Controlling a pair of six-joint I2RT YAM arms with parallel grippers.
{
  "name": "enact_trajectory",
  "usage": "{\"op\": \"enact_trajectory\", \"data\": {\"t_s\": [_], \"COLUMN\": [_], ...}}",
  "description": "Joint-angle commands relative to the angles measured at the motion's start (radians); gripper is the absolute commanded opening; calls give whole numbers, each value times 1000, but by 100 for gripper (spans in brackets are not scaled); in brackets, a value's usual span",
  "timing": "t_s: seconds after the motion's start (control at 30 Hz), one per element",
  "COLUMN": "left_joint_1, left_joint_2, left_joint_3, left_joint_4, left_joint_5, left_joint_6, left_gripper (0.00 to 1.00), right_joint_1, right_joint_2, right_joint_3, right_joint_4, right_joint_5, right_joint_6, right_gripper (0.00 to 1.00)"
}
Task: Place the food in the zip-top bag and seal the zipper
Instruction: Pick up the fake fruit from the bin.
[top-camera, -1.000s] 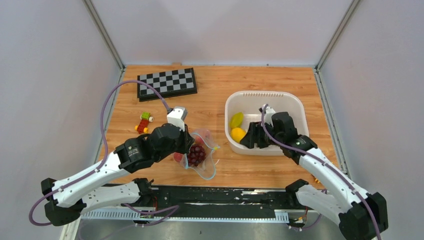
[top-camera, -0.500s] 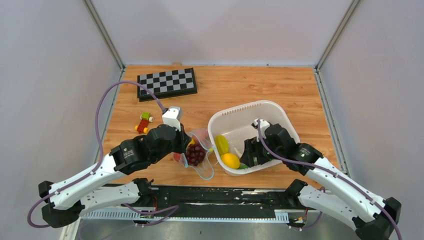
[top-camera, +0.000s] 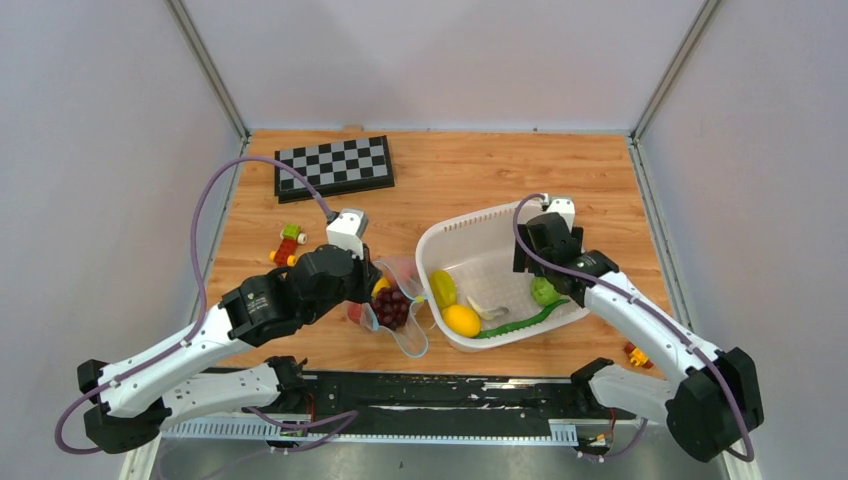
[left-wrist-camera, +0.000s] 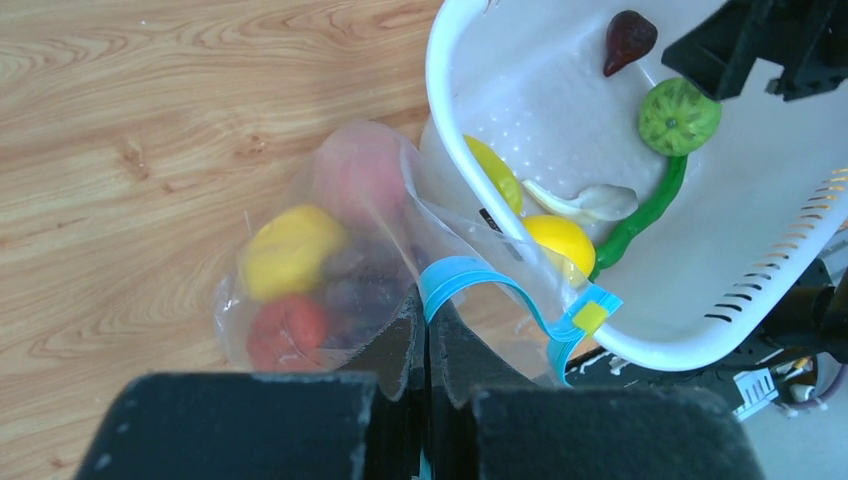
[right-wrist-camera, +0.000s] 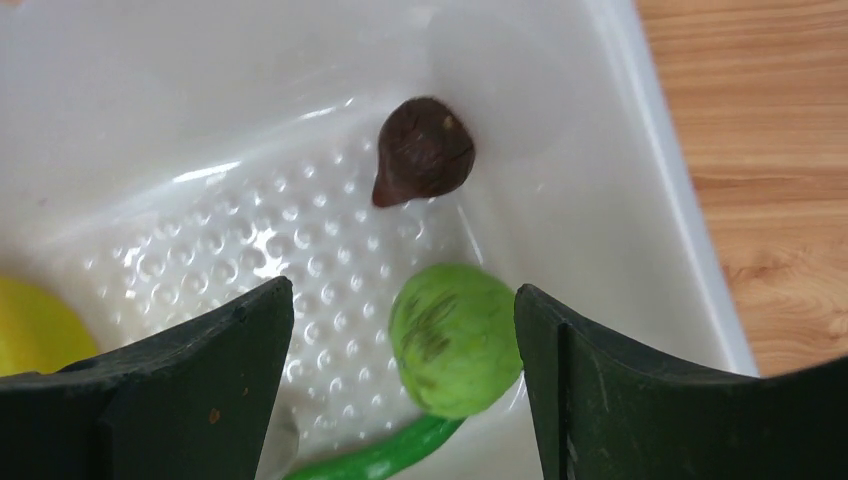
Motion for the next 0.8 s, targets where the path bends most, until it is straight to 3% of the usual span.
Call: {"op": "enact_trajectory", "data": {"t_s": [0.0,0.4,0.5,0.6,0.7,0.77], "left_joint_1": [1,2,2,1,2,1], "left_joint_2": [-8,-26,-32,-35,-33,-38], "left_joint_3": [26,18,17,12,20,23], "left_joint_4": [57,36,25,29,24,15], "left_joint_5": [19,6,0,-3,2,1], "left_joint_6": [24,27,24,21,23,20], "left_gripper": [0,0,0,0,0,0], "right_joint_1": [-43,-77,-78,-88,-88,-88], "right_joint_2": [62,362,417,454,501,511], "right_joint_3": [-9,-26,39,32,35,17], "right_joint_4": [234,421,315,379,413,449], "right_joint_5": [86,141,135,104,99,99], "right_joint_6": [-39,-73,-55,-53,-61,-65], "right_gripper": [81,72,71,69,63,54]}}
